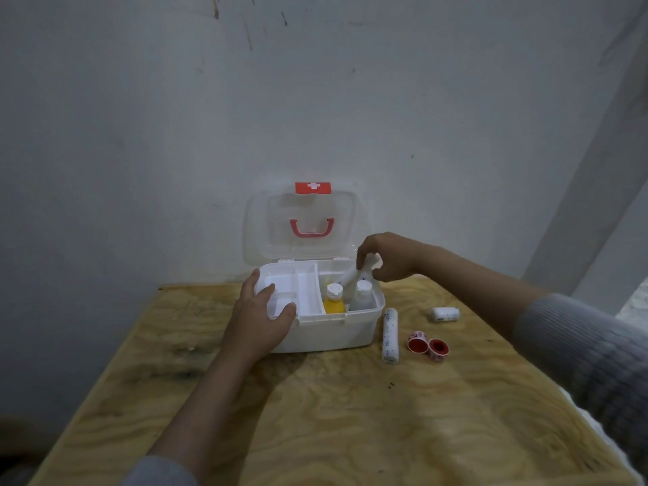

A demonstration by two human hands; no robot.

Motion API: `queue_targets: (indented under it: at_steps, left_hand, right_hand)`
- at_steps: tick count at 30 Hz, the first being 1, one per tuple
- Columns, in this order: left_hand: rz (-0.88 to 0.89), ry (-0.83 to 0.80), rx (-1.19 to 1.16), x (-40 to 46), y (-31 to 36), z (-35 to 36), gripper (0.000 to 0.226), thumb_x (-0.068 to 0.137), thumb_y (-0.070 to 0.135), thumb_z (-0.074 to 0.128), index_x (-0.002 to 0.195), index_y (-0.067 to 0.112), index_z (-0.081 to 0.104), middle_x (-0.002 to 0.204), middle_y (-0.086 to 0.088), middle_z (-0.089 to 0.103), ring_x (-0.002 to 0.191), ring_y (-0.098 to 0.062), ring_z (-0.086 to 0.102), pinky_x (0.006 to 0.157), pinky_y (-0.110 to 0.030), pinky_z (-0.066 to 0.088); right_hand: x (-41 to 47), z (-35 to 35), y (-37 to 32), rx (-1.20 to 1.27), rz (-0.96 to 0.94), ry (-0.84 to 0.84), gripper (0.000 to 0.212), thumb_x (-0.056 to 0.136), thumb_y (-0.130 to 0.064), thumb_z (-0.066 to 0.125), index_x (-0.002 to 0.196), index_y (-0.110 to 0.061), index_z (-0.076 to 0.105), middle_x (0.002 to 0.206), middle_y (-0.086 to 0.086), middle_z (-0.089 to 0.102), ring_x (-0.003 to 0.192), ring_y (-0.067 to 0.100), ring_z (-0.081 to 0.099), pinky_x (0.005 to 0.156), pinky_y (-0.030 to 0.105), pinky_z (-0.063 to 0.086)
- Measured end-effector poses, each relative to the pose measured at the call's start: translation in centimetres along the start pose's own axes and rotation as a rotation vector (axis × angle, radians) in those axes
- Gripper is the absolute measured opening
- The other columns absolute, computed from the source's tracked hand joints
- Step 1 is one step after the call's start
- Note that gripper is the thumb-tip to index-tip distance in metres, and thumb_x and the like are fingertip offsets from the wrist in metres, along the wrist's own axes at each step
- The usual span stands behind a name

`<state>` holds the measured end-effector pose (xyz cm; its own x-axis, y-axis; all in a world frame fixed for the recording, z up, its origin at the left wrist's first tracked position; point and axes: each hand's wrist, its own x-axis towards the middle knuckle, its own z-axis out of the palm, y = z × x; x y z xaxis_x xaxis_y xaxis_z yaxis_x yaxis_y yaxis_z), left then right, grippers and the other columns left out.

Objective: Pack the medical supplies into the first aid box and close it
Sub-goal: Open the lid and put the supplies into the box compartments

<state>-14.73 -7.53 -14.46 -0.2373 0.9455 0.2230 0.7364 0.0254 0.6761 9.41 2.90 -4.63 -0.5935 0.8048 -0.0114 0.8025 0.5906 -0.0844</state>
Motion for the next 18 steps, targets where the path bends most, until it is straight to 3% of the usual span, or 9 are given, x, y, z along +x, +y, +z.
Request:
queue_targets:
  at_steps: [6, 13, 18]
  left_hand:
    - [0.001, -0.001, 0.002, 0.0, 0.0, -0.1, 0.065, 0.086, 0.047, 0.058, 0.141, 0.015, 0.045, 0.160, 0.009, 0.012, 0.142, -0.022, 0.027, 0.107, -0.043, 0.037]
    - [-0.006, 0.004, 0.001, 0.0, 0.1, -0.1, 0.064, 0.086, 0.047, 0.059, 0.140, 0.016, 0.044, 0.159, 0.007, 0.014, 0.141, -0.024, 0.030, 0.105, -0.045, 0.040]
    - [-0.014, 0.006, -0.004, -0.1, 0.3, -0.1, 0.064, 0.086, 0.046, 0.060, 0.140, 0.016, 0.044, 0.159, 0.005, 0.015, 0.140, -0.025, 0.030, 0.105, -0.046, 0.040]
  right_hand:
    - [-0.5, 0.9, 0.6, 0.142, 0.021, 0.090, 0.025, 0.075, -0.010, 0.066, 0.096, -0.023, 0.071, 0.113, 0.007, 0.061, 0.104, 0.021, 0.055, 0.093, 0.034, 0.046]
    - [-3.4, 0.6, 1.8, 0.285, 0.079, 0.357, 0.023, 0.078, -0.010, 0.067, 0.099, -0.019, 0.069, 0.109, 0.006, 0.064, 0.098, 0.017, 0.058, 0.086, 0.028, 0.046]
    - [-6.6, 1.5, 3.8, 0.283, 0.174, 0.373, 0.023, 0.082, -0.009, 0.064, 0.104, -0.016, 0.066, 0.110, 0.003, 0.066, 0.092, 0.012, 0.058, 0.076, 0.021, 0.043]
